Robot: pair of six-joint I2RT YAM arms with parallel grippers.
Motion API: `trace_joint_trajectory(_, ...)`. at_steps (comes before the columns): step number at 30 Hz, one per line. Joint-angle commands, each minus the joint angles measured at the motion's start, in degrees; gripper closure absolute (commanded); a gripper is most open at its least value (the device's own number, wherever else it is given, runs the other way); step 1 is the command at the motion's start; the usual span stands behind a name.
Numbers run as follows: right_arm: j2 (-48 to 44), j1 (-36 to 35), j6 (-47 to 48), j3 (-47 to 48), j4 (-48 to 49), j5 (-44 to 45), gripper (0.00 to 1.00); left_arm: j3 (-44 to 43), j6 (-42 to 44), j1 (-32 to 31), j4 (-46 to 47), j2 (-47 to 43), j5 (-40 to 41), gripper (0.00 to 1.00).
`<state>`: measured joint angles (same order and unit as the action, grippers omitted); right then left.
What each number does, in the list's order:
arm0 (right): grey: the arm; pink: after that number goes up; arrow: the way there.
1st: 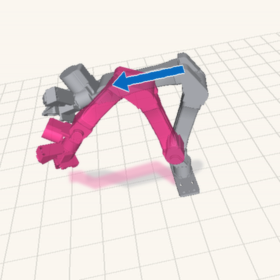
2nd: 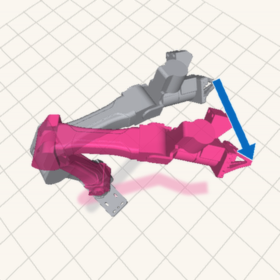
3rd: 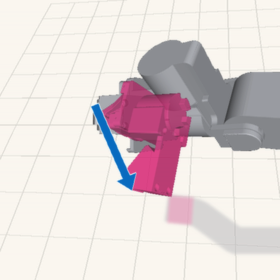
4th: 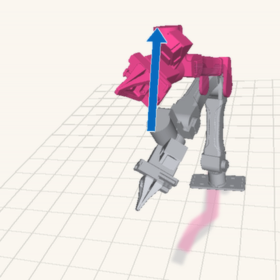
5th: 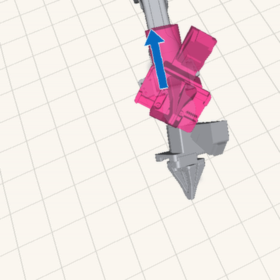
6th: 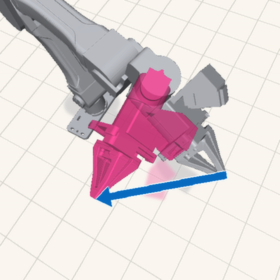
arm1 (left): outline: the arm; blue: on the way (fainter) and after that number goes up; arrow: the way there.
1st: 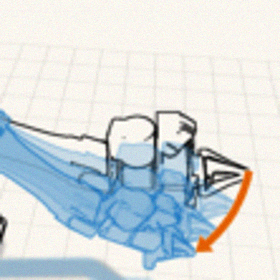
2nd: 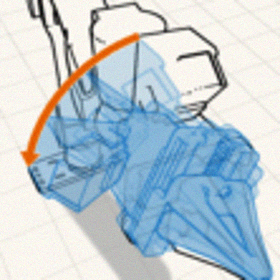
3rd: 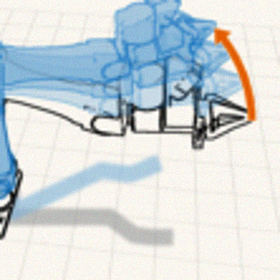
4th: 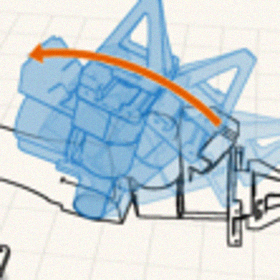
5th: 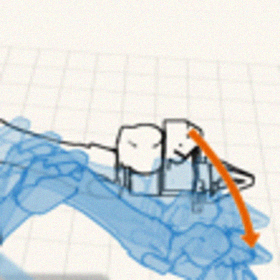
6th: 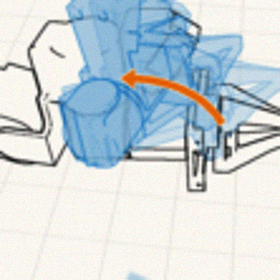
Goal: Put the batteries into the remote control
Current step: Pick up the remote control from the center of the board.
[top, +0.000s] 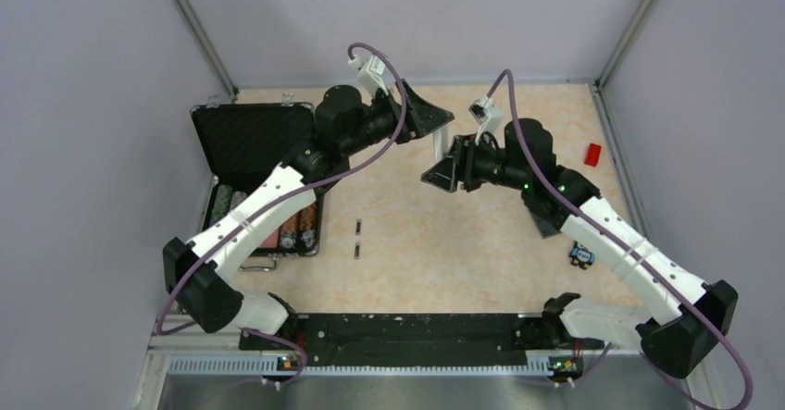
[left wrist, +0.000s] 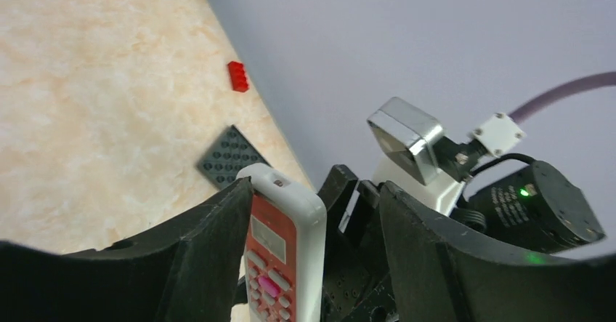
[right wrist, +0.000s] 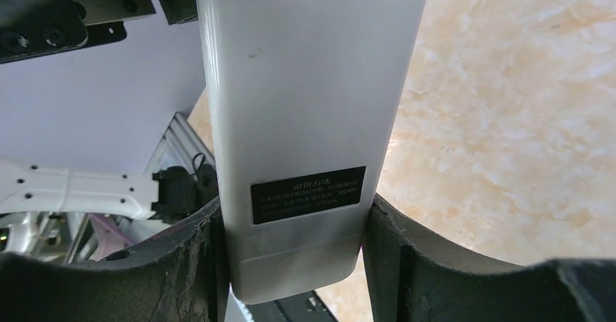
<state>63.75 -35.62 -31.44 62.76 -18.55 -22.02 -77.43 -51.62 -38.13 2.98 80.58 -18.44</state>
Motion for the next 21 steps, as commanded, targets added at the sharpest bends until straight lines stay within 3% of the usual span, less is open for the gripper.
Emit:
trace_joint_trajectory(1,0.94,-1.63,5.78,4.35,-1.35,7.1,0.59,-4.77,6.3,-0.63,-11.56,1.19,5.78,0.33)
trace_joint_trajectory(5,2.23,-2.62,7.64,6.14,-2.68,10.94,0.59,-7.65,8.59,-1.19,-18.17,2.72,7.08,0.38)
trace_joint_trajectory(11,4.92,-5.73,12.26,8.85,-4.83,15.35,0.58,-9.69,9.36,-1.77,-20.8,5.16,5.52,0.4)
trace_joint_trajectory(14,5.77,-6.81,13.68,9.47,-5.56,17.14,0.58,-11.3,9.74,-1.77,-22.41,6.67,5.02,0.47)
trace_joint_trajectory(18,5.86,-6.97,14.21,9.41,-5.96,18.98,0.58,-11.42,9.86,-1.77,-23.29,7.03,4.61,0.63)
trace_joint_trajectory(21,6.0,-6.94,13.92,9.41,-6.01,19.89,0.57,-10.6,9.11,-1.77,-22.94,6.57,4.03,0.83)
